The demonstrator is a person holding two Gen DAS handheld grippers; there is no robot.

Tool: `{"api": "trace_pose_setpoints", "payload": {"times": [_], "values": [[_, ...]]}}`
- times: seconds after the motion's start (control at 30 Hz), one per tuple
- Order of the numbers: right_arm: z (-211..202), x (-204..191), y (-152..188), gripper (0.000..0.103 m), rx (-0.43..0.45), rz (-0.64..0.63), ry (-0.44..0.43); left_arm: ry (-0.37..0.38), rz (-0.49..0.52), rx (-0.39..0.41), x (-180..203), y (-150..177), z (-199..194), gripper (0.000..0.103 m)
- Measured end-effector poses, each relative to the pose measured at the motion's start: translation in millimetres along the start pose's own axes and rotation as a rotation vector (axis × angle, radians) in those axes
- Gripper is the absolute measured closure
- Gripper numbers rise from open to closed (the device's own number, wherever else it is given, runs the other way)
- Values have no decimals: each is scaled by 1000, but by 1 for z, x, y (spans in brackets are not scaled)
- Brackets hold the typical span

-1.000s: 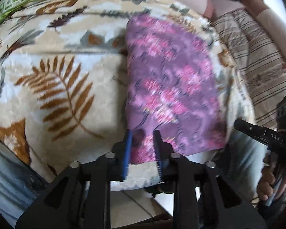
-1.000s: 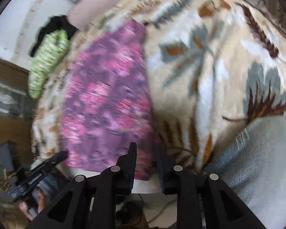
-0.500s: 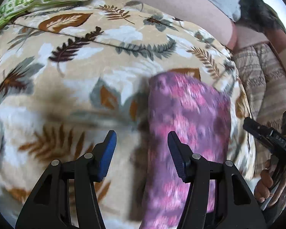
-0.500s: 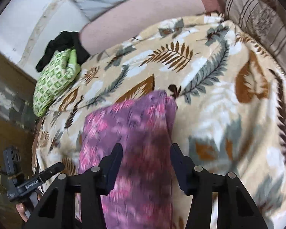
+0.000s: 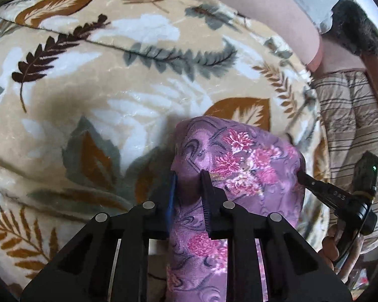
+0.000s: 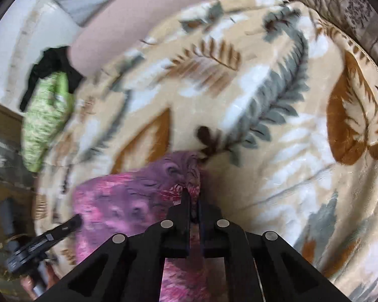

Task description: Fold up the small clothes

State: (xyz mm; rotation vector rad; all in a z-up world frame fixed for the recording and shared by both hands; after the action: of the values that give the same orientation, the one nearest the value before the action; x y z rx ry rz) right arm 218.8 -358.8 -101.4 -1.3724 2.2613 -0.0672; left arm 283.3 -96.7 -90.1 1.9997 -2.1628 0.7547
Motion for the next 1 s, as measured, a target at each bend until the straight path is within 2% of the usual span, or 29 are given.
{"api": "trace_pose_setpoints", "payload": {"times": [0.03, 0.1, 0.17, 0.2, 0.23, 0.27, 0.3, 0.33, 0.4, 0.43, 0.47, 0.57, 0.6, 0.63, 0.7, 0.8, 0.9, 1.0], "values": [[5, -1, 2, 98, -8, -3, 5, 10, -14, 3, 0, 0, -2, 83], [-8, -8, 5, 98, 41, -28, 26, 23, -1, 13, 2, 5, -18, 82], [-29, -12, 11, 96, 82, -15, -18, -7, 55, 29, 1, 17, -37, 74], [-42, -12, 20, 90, 111, 6, -58, -9, 76, 45, -1, 26, -46, 71], [-52, -11, 30, 73, 132, 19, -95, -8, 83, 55, -2, 32, -51, 61], [-58, -12, 38, 59, 140, 17, -116, -6, 84, 68, -6, 47, -59, 56], [-64, -12, 51, 41, 154, 4, -127, -2, 90, 66, -8, 56, -61, 56], [-66, -13, 60, 40, 155, -11, -125, 0, 98, 59, -9, 66, -62, 56], [-59, -11, 75, 42, 123, -37, -119, -12, 105, 33, -10, 84, -57, 56], [-55, -11, 76, 53, 113, -33, -118, -18, 101, 26, -10, 88, -54, 56], [-49, -8, 74, 58, 99, -28, -119, -25, 92, 22, -9, 90, -50, 56], [-24, 2, 64, 64, 56, 10, -83, -16, 60, 13, -6, 83, -39, 56], [-17, 5, 60, 84, 37, 28, -108, -24, 44, -11, -7, 81, -30, 57], [-15, 5, 60, 96, 28, 40, -120, -33, 27, -28, -9, 82, -25, 62], [-19, 5, 62, 96, 29, 25, -76, -46, 13, -53, -12, 85, -13, 62], [-11, 10, 69, 96, -9, 1, -17, -52, 10, -27, -10, 88, -14, 62], [-36, 6, 73, 96, 64, -1, -63, -57, 34, 13, -5, 97, -36, 62], [-66, 6, 93, 94, 117, -19, -41, -71, 133, 73, -1, 118, -56, 59]]}}
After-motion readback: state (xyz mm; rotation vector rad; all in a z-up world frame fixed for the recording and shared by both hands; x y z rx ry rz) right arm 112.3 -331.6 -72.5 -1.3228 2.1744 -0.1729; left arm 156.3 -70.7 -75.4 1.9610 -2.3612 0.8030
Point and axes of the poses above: each gripper's, at about its wrist camera, not at the fingertips, and z roughly the way its jaws point, x to its right, y to its underside, the point moved 7 cm from there along z, roughly the way its jaws point, and after that the axes turned 2 degrees about x, right-handed, at the moved point
